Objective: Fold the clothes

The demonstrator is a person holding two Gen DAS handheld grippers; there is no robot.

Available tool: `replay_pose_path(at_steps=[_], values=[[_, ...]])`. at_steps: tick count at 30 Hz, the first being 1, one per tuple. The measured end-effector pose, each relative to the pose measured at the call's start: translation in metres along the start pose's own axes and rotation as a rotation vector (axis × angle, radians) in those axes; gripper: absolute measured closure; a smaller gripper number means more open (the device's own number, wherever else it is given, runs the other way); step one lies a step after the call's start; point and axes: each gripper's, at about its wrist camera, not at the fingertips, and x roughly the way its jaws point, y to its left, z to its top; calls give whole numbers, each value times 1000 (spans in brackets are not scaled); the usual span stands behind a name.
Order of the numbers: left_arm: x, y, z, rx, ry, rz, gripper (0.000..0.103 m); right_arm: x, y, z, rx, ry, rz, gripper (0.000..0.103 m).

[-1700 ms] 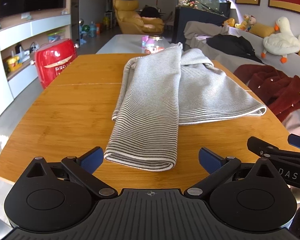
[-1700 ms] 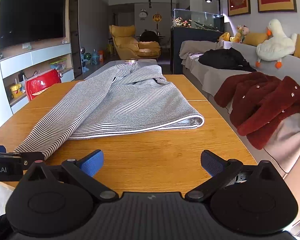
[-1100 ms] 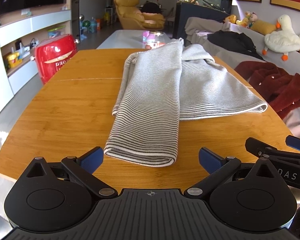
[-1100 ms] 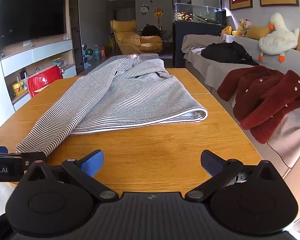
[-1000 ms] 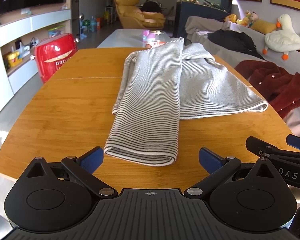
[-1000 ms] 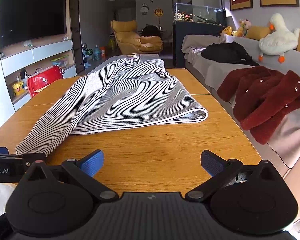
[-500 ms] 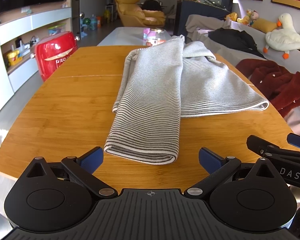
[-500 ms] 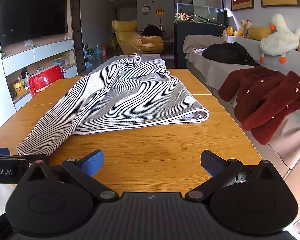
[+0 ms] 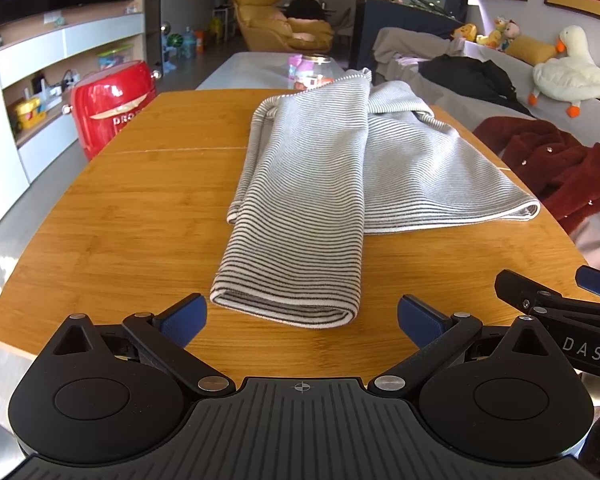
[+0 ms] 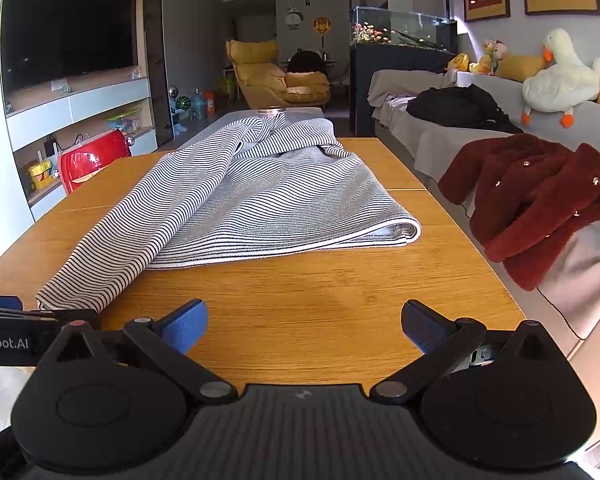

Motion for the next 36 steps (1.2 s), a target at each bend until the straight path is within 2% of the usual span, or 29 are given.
replay_pose_path(at_steps=[36], values=[[2, 2, 1, -4, 14, -4, 0, 5, -4, -1, 3, 27, 9, 0]])
